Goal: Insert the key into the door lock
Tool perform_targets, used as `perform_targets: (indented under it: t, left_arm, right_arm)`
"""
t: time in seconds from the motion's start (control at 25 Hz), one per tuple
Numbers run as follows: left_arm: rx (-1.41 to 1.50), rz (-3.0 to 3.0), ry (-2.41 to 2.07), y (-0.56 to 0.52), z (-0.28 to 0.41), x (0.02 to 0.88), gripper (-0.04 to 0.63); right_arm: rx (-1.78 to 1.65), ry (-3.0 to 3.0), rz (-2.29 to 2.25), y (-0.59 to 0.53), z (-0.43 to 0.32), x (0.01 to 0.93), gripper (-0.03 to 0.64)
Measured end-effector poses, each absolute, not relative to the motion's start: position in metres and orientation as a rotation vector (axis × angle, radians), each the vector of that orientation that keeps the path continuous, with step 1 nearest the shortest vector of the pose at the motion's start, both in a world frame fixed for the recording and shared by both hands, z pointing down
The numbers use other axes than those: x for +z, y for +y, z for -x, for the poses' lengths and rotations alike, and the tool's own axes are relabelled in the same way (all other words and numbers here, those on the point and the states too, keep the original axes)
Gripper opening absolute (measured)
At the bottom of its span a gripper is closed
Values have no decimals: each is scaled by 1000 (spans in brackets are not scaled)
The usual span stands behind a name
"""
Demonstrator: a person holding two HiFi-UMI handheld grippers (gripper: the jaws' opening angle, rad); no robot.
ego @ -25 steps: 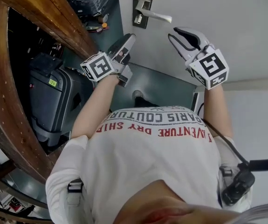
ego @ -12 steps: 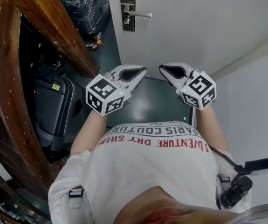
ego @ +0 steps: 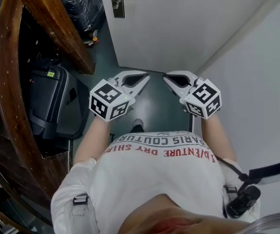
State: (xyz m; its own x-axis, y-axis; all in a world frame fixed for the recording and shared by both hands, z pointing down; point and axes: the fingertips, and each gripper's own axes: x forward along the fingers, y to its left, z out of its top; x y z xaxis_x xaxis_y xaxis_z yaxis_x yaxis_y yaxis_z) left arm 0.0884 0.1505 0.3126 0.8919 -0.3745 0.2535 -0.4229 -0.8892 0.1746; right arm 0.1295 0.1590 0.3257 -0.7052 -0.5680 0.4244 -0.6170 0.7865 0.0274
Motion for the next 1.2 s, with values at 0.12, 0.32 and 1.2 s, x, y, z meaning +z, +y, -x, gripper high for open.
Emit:
perform_targets:
  t: [0.12, 0.32, 1.2]
  left_arm:
    - [298, -2816, -608, 229, -115, 319, 2]
    - [313, -2835, -558, 388, -140, 322, 2]
    - [332, -2806, -701, 569, -129, 283, 1]
  right_arm:
    - [197, -2565, -920, 239, -155, 337, 2]
    - [208, -2555, -980, 385, -177, 338, 1]
    - [164, -2639, -874, 563, -164, 300, 0]
